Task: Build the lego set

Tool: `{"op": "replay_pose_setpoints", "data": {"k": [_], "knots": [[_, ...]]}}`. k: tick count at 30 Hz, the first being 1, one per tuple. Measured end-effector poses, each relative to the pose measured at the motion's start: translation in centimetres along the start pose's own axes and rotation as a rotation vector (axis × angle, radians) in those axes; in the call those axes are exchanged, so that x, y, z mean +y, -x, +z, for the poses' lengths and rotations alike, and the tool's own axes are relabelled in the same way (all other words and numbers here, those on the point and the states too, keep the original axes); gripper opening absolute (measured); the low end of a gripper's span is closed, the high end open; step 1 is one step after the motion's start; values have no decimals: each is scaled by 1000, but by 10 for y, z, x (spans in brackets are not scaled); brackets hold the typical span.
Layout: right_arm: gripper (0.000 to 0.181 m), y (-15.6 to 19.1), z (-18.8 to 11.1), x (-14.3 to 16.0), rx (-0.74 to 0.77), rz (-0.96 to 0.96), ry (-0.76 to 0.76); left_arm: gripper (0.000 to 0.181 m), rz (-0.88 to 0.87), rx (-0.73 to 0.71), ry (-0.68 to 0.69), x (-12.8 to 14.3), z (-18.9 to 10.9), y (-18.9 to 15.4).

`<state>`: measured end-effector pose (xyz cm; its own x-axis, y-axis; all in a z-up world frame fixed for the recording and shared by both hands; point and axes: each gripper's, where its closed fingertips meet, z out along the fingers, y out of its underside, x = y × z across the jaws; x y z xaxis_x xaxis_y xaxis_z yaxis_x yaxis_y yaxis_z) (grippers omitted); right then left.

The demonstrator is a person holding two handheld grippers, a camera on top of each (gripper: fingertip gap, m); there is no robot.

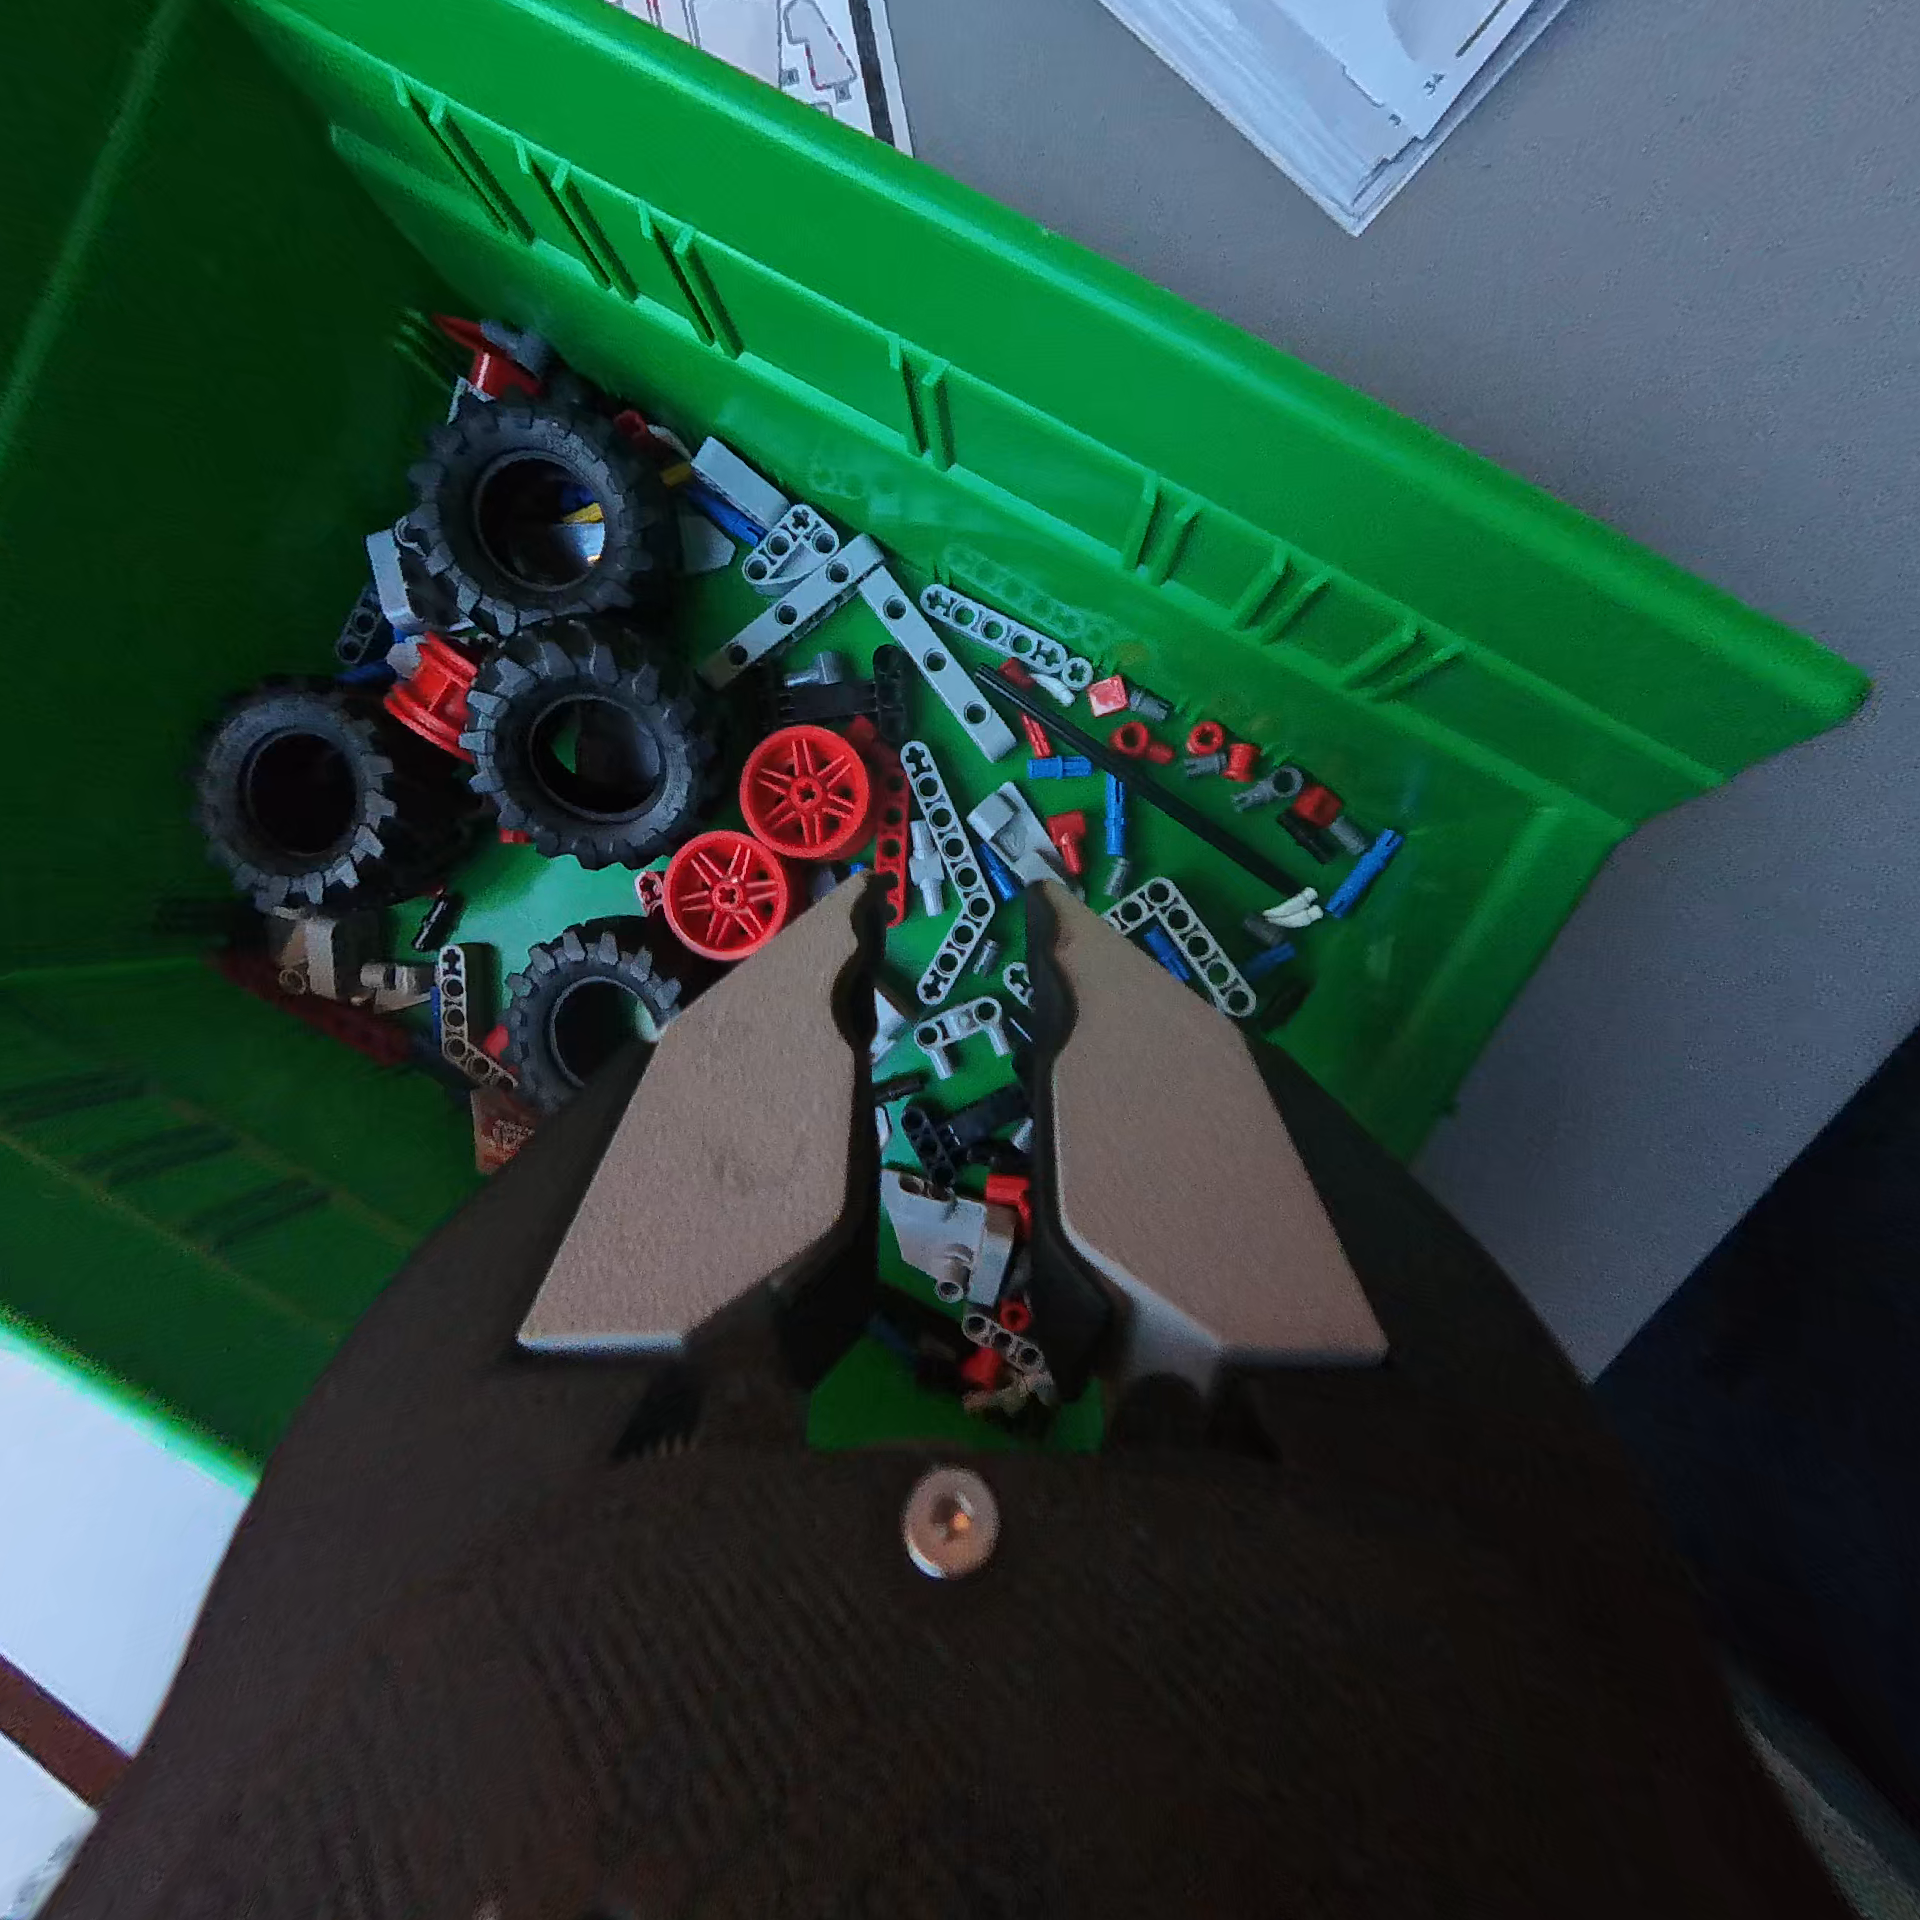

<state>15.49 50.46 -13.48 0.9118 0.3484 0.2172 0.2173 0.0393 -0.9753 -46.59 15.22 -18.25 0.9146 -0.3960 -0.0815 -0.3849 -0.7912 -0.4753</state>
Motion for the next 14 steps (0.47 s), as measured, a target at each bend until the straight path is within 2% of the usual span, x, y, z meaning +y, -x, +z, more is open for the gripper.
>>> {"op": "replay_pose_setpoints", "data": {"k": [4,10,14], "knots": [[60,0,0,1,1,1,8,31,-22,-25,9,3,-5,1],[63,0,1,3,-6,13,16,27,4,-26,37,6,-7,1],[63,-3,-1,1,3,28,2,22,9,59,95,12,7,-6]]}}
